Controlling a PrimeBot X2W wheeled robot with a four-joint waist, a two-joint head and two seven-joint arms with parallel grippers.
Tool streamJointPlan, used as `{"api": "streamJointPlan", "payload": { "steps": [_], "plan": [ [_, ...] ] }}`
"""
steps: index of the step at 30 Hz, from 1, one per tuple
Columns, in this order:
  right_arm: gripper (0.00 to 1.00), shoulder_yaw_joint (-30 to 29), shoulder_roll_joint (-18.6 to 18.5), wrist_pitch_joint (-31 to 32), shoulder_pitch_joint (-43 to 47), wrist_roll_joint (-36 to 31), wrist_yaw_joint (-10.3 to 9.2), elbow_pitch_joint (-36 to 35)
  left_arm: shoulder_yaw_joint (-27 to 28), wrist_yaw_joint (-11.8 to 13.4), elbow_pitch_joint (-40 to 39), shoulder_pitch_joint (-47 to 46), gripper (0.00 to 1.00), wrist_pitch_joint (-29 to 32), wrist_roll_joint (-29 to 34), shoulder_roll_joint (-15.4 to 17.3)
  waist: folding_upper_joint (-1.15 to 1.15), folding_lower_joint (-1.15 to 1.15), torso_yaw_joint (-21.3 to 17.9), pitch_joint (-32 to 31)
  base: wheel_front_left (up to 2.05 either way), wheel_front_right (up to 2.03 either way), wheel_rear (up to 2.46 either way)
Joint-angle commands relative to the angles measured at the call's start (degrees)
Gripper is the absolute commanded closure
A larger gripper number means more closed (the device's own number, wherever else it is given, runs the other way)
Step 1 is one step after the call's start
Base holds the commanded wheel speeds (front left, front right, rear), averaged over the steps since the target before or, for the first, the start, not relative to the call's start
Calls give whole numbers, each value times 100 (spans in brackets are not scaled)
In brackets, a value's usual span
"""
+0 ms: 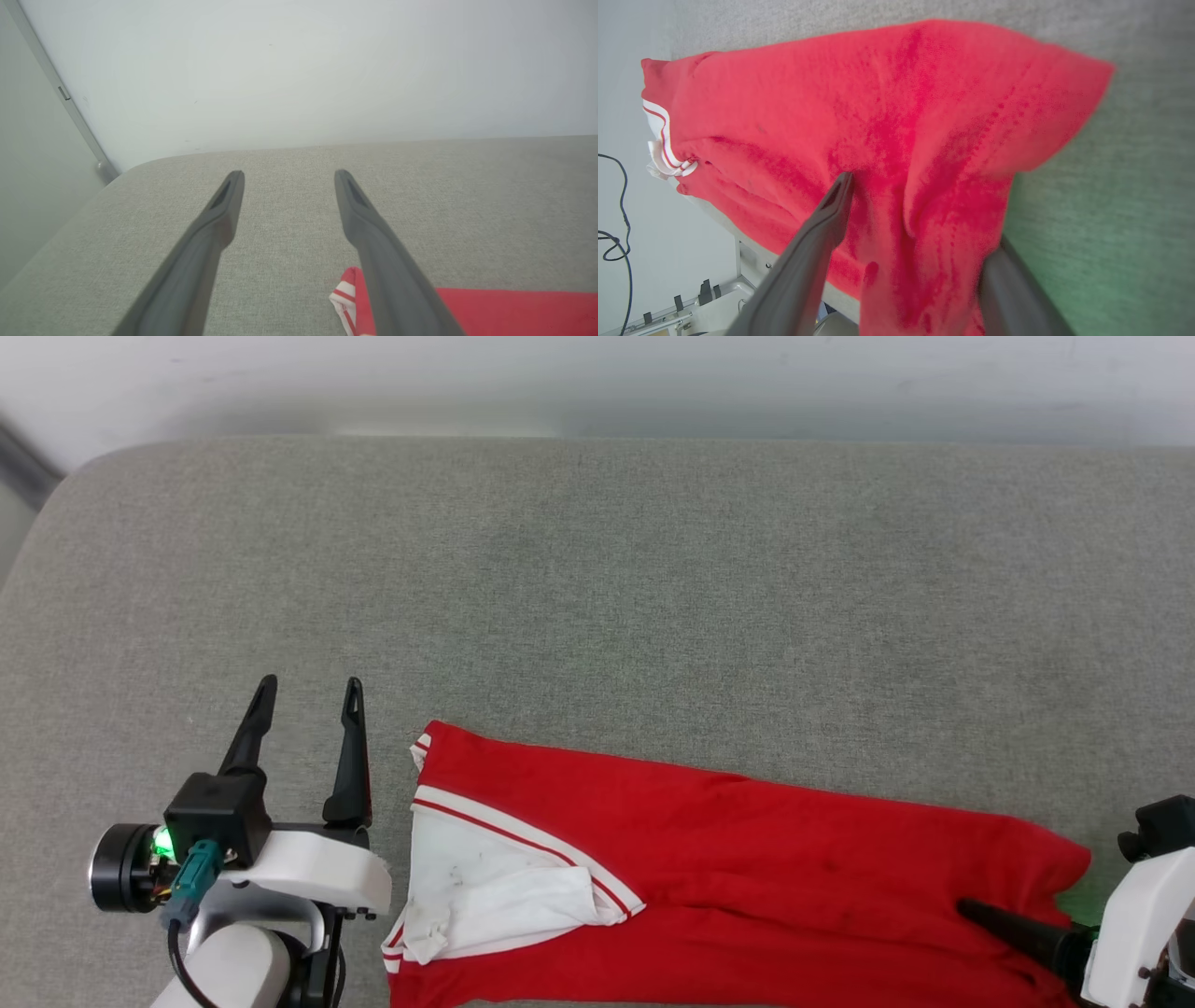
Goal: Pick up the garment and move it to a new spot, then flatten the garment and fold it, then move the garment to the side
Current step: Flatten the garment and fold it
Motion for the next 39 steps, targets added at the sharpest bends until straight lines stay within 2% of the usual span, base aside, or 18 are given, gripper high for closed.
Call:
{"api": "streamJointPlan", "payload": {
  "steps": [1, 3, 4, 5, 6, 14, 17, 18, 23, 28, 32, 39],
  "plan": [
    [0, 249, 301, 113, 127, 66, 0, 43, 219, -75, -21, 130, 0, -26, 182, -151, 0, 0, 13, 7, 0, 0, 0],
    [0, 274, 306, 102, 61, 33, 0, 54, 485, -189, -28, 277, 0, -26, 408, -372, 0, 0, 14, 7, 0, 0, 0],
    [9, 289, 298, 90, 27, -2, 0, 57, 627, -240, -42, 340, 0, -25, 543, -474, 0, 0, 16, 7, 0, 0, 0],
    [60, 277, 299, 26, -16, -30, -1, 71, 726, -301, -43, 417, 0, -25, 658, -567, 0, 0, 16, 6, 0, 0, 0],
    [100, 269, 298, 4, -67, -37, -1, 95, 855, -348, -55, 481, 0, -25, 781, -678, 0, 0, 17, 4, 0, 0, 0],
    [100, 195, -34, -119, -312, -146, -5, 135, 1560, -830, -24, 877, 0, -25, 1633, -1371, 0, 0, -26, -91, 0, 0, 0],
    [100, 104, -232, -141, -370, -151, -4, 137, 1737, -996, -40, 1014, 0, -25, 1884, -1553, 0, 0, -61, -160, 0, 0, 0],
    [100, 14, -477, -155, -383, -204, -4, 164, 1914, -1140, -47, 1111, 0, -21, 2071, -1729, 0, 0, -89, -233, 0, 0, 0],
    [100, -194, -950, -146, -249, -327, -4, 375, 2135, -1340, -73, 1321, 0, -21, 2341, -1955, 0, 0, -139, -364, 0, 0, 0],
    [100, -415, -1209, -31, -138, -287, -2, 458, 2300, -1511, -11, 1489, 0, -20, 2510, -2118, 0, 0, -176, -495, 0, 0, 0],
    [100, -451, -1226, 167, -33, -198, -2, 110, 2395, -1617, 20, 1607, 0, -21, 2611, -2213, 0, 0, -218, -604, 0, 0, 0],
    [100, -372, -919, 650, -79, 50, -1, -1225, 2501, -1730, 0, 1718, 0, -21, 2743, -2322, 0, 0, -263, -687, 0, 0, 0]
  ]
}}
